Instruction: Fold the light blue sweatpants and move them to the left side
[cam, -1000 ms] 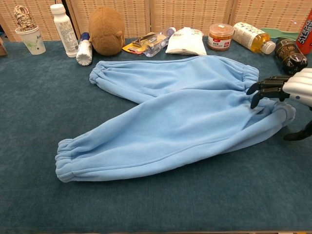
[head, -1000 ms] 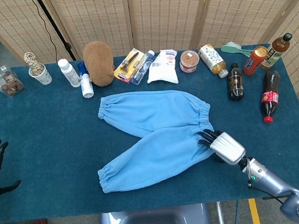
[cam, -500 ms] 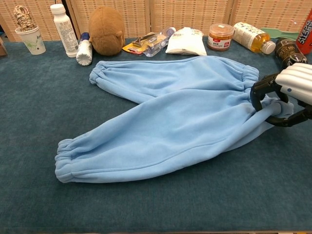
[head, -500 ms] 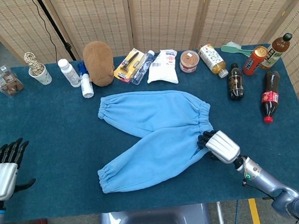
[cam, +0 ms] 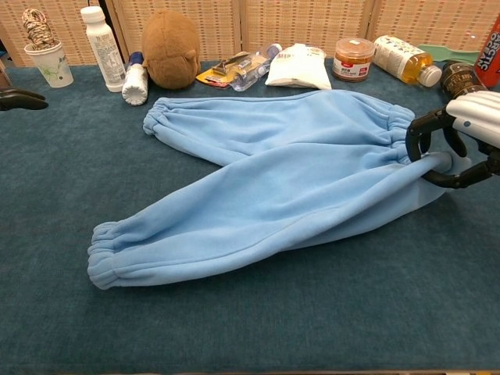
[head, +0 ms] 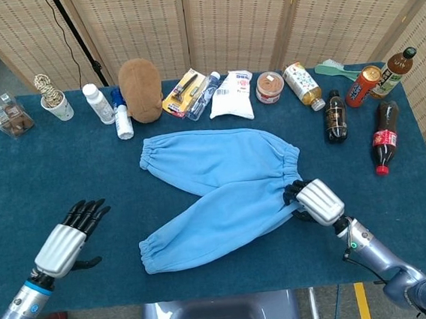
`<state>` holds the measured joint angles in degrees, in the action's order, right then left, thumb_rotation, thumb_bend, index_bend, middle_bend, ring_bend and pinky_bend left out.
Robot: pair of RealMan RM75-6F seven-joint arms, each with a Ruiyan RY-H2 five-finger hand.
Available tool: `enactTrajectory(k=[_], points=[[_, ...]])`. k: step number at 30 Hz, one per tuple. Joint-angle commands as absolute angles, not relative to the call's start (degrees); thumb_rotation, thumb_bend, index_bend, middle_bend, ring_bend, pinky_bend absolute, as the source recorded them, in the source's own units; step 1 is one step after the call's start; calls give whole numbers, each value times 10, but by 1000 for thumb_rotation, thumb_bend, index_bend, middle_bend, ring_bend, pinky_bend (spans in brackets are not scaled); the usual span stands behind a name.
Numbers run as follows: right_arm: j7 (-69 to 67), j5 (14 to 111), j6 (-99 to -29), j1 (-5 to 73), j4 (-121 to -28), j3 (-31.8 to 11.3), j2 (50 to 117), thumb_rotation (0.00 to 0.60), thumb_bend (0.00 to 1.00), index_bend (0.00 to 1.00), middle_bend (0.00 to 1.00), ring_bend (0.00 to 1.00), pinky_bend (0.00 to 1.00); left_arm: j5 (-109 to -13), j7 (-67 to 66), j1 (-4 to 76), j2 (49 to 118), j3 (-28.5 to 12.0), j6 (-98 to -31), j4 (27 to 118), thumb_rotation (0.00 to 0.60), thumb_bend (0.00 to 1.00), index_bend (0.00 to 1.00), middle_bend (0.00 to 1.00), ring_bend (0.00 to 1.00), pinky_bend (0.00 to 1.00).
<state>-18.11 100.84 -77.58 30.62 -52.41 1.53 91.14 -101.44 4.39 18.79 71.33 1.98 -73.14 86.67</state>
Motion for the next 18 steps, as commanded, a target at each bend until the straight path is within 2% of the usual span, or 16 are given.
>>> enactTrajectory(k=[1, 8, 18], points=[[-172, 1000, -769, 307, -535, 12, 907, 600, 805, 668, 497, 467, 654, -1037, 58, 206, 727, 29, -720, 858, 600, 30, 0, 0, 0, 0], [-177, 948, -716, 306, -595, -2, 892, 600, 824, 673, 500, 467, 654, -1079, 40, 225, 798, 45, -723, 833, 600, 30, 0, 0, 0, 0], [-165, 925, -697, 304, -622, -8, 881, 600, 836, 673, 500, 467, 654, -1071, -2, 237, 837, 59, -696, 844, 600, 30, 0, 0, 0, 0]])
